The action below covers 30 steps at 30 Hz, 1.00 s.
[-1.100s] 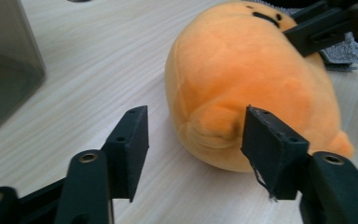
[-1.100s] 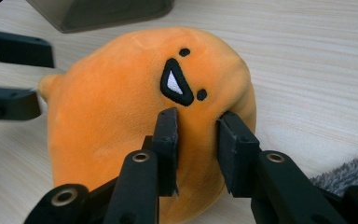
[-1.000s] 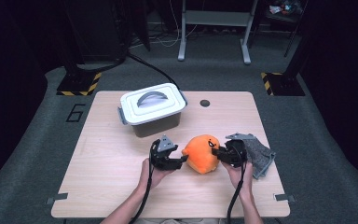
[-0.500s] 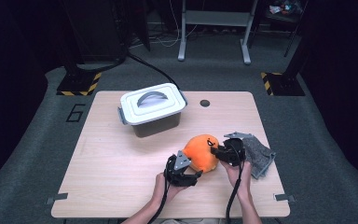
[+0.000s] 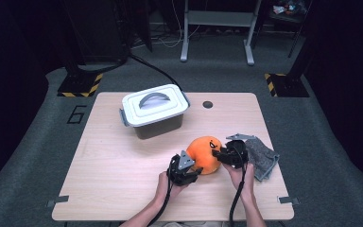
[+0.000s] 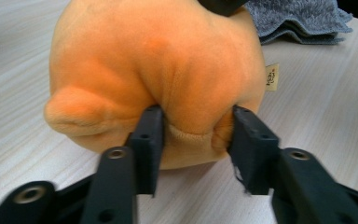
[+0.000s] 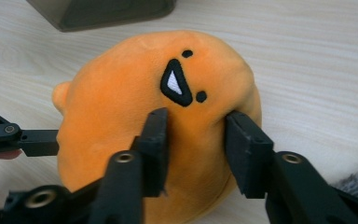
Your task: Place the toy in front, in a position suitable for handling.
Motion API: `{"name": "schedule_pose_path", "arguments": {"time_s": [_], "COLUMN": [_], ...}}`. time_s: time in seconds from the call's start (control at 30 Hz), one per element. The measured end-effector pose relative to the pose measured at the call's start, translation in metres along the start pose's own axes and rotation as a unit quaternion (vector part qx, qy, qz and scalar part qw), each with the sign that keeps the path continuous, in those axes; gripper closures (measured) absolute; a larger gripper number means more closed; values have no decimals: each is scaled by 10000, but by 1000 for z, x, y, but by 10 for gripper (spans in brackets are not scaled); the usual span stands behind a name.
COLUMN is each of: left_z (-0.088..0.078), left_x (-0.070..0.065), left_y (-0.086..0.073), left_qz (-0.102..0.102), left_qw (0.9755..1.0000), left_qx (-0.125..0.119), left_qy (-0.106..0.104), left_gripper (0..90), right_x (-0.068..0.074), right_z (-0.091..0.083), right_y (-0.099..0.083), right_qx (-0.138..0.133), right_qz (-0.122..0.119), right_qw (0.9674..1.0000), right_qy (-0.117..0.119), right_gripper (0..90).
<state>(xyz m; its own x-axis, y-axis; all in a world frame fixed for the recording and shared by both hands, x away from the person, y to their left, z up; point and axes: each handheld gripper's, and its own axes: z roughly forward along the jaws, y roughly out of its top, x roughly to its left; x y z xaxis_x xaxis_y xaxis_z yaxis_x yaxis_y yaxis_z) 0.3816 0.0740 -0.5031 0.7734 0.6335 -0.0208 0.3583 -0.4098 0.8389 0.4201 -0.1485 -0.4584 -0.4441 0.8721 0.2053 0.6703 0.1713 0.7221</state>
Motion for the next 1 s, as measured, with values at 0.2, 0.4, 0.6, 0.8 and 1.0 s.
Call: {"name": "schedule_pose_path", "arguments": {"time_s": [0.2,0.4,0.6,0.8,1.0], "left_z": [-2,-3,-3,-9,-14], "left_x": [9,13,16,24,40], "left_y": [-3,-2,-1,14,31], "left_qz": [-114,-143,-91,128,400], "left_qw": [9999,9997,9995,9995,9981], "left_qx": [-40,-67,-58,-76,27], "left_qy": [-114,-188,-283,-277,-473], "left_gripper": [704,730,745,765,763], "right_x": [-10,-27,-34,-28,-13], "right_z": [-16,-3,9,-2,-25], "right_y": [13,27,18,16,10], "right_qx": [-163,107,148,-115,-506], "right_qz": [-342,-248,-107,-117,20], "right_qw": [9993,9990,9960,9978,9984], "right_qy": [36,357,878,641,264], "right_gripper": [379,430,738,833,830]}}
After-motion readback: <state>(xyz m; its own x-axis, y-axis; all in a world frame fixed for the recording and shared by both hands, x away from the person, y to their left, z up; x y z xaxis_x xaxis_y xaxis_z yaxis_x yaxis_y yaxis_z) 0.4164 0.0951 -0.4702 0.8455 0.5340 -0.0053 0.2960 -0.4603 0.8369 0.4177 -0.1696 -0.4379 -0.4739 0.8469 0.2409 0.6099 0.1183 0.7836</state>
